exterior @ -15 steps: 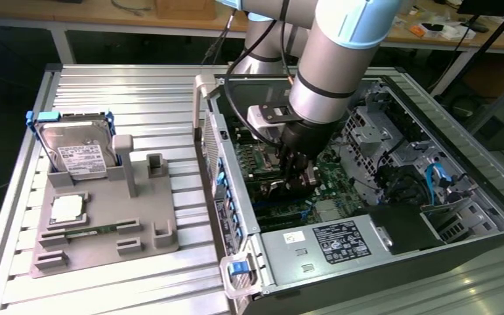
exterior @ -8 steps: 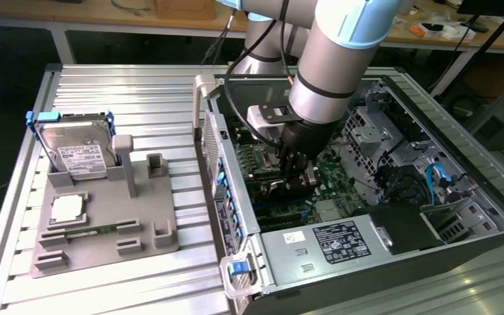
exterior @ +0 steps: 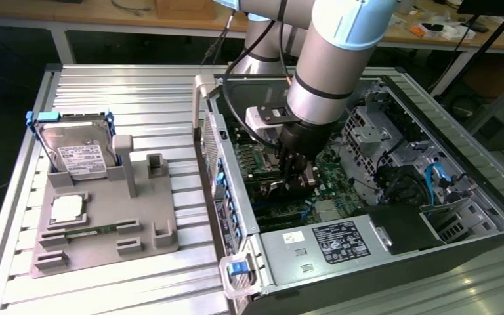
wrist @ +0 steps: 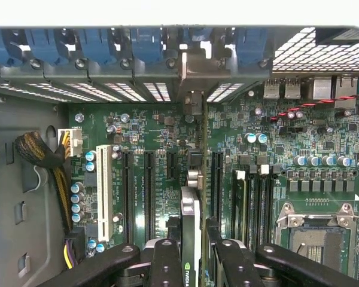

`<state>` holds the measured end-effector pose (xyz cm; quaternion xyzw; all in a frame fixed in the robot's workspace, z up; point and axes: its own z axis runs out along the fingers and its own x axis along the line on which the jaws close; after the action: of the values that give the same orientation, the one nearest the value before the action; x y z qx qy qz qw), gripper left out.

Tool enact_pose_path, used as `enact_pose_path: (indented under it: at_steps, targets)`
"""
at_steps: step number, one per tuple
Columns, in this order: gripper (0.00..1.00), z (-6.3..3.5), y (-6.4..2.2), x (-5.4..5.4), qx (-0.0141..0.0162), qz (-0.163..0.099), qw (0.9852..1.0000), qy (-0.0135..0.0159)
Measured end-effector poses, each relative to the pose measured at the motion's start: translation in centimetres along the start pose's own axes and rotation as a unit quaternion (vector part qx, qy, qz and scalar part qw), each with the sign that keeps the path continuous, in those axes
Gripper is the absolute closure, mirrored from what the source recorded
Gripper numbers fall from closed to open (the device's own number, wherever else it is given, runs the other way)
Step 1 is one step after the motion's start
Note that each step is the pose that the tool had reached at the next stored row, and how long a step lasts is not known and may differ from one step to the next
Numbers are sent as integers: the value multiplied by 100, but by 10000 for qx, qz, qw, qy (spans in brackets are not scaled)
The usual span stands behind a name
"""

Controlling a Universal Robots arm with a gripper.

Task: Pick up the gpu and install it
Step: 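Insert the gpu into the slot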

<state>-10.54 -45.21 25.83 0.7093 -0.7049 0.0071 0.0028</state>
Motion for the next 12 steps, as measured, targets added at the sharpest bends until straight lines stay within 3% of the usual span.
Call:
enact_pose_path:
  at_steps: [4, 12]
  targets:
    - [73, 18, 0, -1, 36, 0, 10000, -1]
    - [73, 19, 1, -1, 37, 0, 10000, -2]
